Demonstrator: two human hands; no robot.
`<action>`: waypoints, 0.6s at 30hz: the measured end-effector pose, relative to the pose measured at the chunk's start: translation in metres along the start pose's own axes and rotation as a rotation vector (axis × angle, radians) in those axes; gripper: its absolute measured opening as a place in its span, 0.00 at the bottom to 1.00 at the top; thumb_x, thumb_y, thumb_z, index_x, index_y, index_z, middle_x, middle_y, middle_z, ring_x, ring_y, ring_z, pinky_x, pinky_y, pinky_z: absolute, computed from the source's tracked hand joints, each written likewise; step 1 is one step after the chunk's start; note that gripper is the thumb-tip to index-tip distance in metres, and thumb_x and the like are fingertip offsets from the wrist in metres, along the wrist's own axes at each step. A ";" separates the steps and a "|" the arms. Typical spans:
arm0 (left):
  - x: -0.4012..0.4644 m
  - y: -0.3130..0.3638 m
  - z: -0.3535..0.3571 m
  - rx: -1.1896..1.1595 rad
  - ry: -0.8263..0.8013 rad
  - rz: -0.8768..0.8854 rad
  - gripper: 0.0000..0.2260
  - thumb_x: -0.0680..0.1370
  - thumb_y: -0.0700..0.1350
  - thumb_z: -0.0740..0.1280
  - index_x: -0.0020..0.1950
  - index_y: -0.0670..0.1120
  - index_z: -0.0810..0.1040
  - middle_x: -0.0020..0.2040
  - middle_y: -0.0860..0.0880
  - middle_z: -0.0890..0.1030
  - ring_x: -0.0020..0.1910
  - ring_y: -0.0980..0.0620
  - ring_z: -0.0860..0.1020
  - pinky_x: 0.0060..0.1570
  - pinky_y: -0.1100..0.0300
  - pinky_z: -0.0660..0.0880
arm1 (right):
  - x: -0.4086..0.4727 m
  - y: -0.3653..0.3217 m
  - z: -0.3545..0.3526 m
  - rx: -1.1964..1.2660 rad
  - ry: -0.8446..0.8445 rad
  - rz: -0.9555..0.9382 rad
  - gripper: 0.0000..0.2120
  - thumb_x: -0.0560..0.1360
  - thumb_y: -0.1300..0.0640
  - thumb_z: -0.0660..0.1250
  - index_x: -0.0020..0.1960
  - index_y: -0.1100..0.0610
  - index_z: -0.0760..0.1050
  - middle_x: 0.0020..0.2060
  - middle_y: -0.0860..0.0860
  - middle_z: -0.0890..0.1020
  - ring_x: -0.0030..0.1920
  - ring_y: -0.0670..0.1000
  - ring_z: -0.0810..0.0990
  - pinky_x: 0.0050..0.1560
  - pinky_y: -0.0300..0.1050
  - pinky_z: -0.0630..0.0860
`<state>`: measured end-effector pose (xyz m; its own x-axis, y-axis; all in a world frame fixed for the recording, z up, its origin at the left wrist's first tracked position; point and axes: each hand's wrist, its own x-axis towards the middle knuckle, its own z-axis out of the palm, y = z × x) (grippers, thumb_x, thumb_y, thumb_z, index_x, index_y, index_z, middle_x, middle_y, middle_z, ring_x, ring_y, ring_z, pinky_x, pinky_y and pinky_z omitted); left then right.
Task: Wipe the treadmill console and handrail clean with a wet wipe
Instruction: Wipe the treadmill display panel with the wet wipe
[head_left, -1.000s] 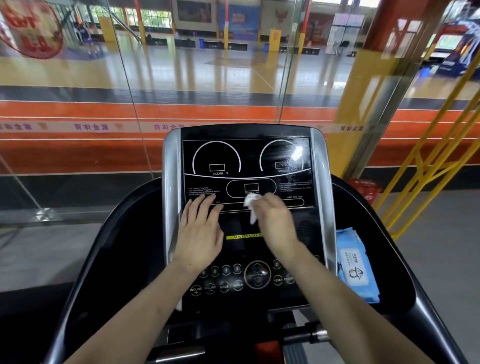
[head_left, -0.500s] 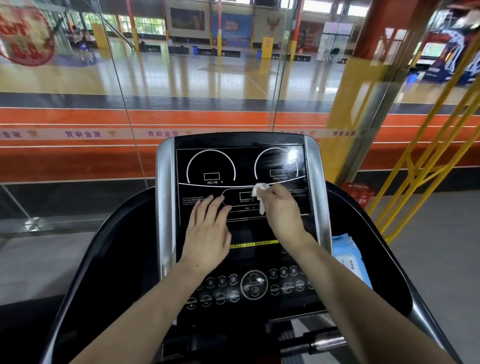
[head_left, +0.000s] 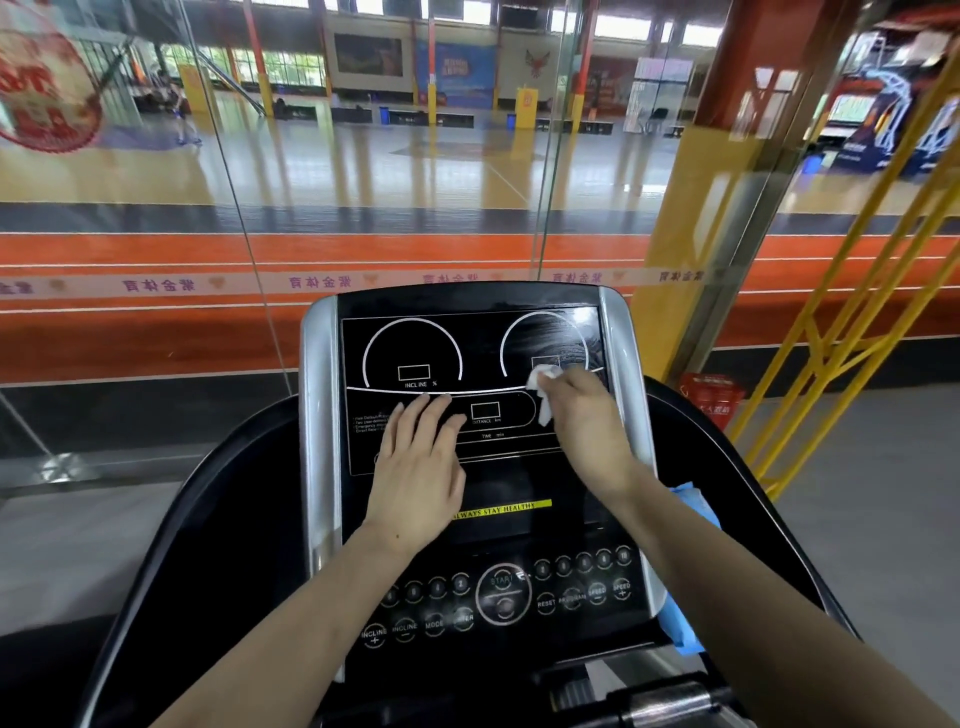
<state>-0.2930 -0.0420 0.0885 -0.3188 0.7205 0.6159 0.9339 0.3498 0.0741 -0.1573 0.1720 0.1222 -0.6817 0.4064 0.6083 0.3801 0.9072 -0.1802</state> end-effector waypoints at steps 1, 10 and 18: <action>0.000 0.000 0.000 0.001 0.006 -0.007 0.22 0.78 0.45 0.60 0.73 0.45 0.71 0.75 0.44 0.69 0.78 0.41 0.63 0.81 0.40 0.57 | 0.002 0.012 -0.003 -0.029 0.032 0.063 0.18 0.79 0.40 0.62 0.38 0.49 0.79 0.40 0.45 0.81 0.47 0.43 0.80 0.51 0.49 0.73; -0.001 -0.011 -0.004 0.038 -0.002 -0.030 0.22 0.78 0.46 0.59 0.73 0.45 0.71 0.75 0.44 0.69 0.78 0.41 0.64 0.79 0.39 0.60 | 0.078 0.022 -0.026 0.020 0.191 0.247 0.13 0.80 0.53 0.57 0.42 0.42 0.76 0.43 0.43 0.73 0.42 0.38 0.72 0.45 0.25 0.68; -0.005 -0.007 -0.006 0.024 -0.010 -0.027 0.22 0.77 0.44 0.62 0.72 0.44 0.73 0.74 0.43 0.71 0.77 0.40 0.66 0.79 0.38 0.61 | 0.046 0.028 -0.017 -0.007 0.192 0.263 0.11 0.75 0.71 0.62 0.45 0.60 0.81 0.40 0.52 0.77 0.40 0.45 0.73 0.40 0.39 0.68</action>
<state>-0.2971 -0.0512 0.0893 -0.3458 0.7161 0.6063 0.9207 0.3837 0.0720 -0.1671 0.2148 0.1587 -0.4294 0.5979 0.6768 0.5323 0.7730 -0.3451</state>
